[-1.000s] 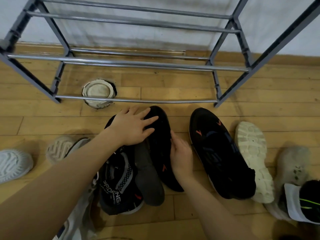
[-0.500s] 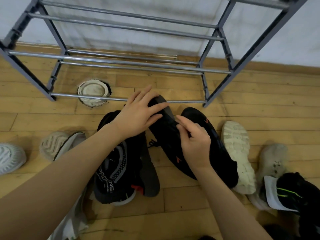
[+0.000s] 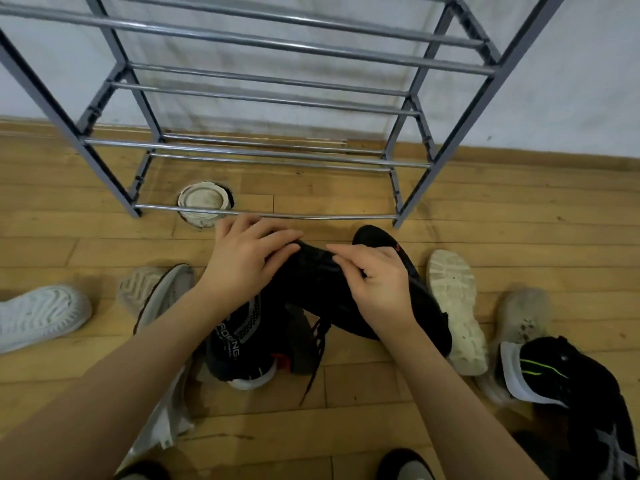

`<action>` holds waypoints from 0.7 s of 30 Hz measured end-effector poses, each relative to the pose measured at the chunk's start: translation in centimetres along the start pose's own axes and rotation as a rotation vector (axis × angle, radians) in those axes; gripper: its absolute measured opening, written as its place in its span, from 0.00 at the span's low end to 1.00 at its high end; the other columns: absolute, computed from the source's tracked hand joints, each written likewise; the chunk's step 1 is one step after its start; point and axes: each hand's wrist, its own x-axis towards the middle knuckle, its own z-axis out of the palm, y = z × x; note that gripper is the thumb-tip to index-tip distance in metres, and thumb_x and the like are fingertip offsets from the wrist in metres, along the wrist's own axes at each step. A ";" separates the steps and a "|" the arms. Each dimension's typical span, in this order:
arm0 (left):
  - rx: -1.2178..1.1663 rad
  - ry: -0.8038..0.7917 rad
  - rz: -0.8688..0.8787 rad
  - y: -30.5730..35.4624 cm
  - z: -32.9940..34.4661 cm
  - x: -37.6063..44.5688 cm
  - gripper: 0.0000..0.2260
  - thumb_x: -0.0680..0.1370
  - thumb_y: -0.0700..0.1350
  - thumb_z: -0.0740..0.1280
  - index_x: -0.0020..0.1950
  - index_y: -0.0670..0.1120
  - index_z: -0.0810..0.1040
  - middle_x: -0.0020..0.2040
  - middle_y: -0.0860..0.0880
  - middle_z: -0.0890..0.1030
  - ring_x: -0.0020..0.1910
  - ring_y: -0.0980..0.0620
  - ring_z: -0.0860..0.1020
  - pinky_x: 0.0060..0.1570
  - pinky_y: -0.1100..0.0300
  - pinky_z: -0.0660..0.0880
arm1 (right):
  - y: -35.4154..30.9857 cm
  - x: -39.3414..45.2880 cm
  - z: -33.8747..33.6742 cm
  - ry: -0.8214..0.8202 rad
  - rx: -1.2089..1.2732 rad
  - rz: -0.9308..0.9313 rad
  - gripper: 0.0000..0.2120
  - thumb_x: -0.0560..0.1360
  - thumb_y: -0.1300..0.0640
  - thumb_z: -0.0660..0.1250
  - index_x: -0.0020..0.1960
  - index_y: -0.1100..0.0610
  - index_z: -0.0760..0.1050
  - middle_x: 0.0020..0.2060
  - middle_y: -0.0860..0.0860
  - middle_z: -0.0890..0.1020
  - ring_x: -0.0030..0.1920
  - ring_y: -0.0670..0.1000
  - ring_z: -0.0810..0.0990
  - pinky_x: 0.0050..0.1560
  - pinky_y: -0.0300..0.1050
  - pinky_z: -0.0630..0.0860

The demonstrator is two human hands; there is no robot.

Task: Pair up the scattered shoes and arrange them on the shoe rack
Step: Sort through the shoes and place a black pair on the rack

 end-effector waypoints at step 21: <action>0.343 -0.523 0.172 -0.1 2.5 -4.8 0.33 0.73 0.64 0.62 0.75 0.61 0.53 0.65 0.38 0.71 0.55 0.35 0.75 0.51 0.43 0.71 | 7.3 -9.4 -3.2 -0.466 -0.568 0.480 0.31 0.74 0.37 0.61 0.74 0.42 0.57 0.75 0.53 0.60 0.74 0.62 0.54 0.70 0.62 0.49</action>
